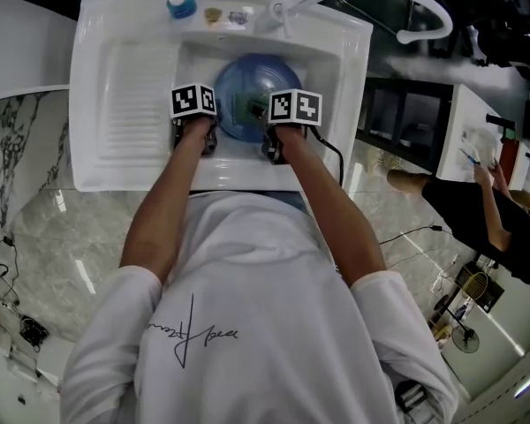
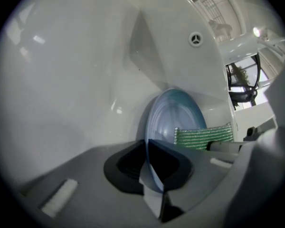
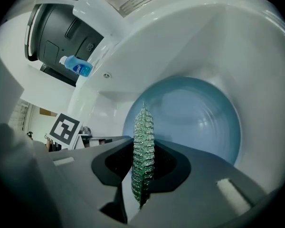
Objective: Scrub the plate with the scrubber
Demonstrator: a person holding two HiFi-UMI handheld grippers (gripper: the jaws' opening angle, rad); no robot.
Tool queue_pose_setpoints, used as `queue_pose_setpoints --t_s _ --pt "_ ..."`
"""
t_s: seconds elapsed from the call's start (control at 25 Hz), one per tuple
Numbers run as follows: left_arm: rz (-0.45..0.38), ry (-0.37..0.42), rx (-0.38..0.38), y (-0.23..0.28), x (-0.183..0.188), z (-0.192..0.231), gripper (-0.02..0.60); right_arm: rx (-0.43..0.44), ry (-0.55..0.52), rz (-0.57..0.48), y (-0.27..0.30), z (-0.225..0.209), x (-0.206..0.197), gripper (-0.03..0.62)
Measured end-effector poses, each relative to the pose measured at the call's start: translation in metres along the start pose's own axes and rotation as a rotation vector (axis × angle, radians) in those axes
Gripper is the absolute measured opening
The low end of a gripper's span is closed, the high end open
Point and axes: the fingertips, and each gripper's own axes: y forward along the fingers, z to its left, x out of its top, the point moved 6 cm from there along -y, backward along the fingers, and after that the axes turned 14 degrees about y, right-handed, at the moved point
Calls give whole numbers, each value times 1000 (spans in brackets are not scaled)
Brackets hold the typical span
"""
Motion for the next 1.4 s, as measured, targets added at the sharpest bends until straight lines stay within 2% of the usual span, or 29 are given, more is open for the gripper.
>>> queue_pose_setpoints --t_s 0.2,0.48,1.4 --pt "-2 3 2 0 2 0 74 28 3 43 16 7 -12 63" --pt "3 9 6 0 1 0 74 -38 -72 48 23 3 -16 63" --pt "1 10 6 0 1 0 74 -51 -10 32 1 -38 -7 63"
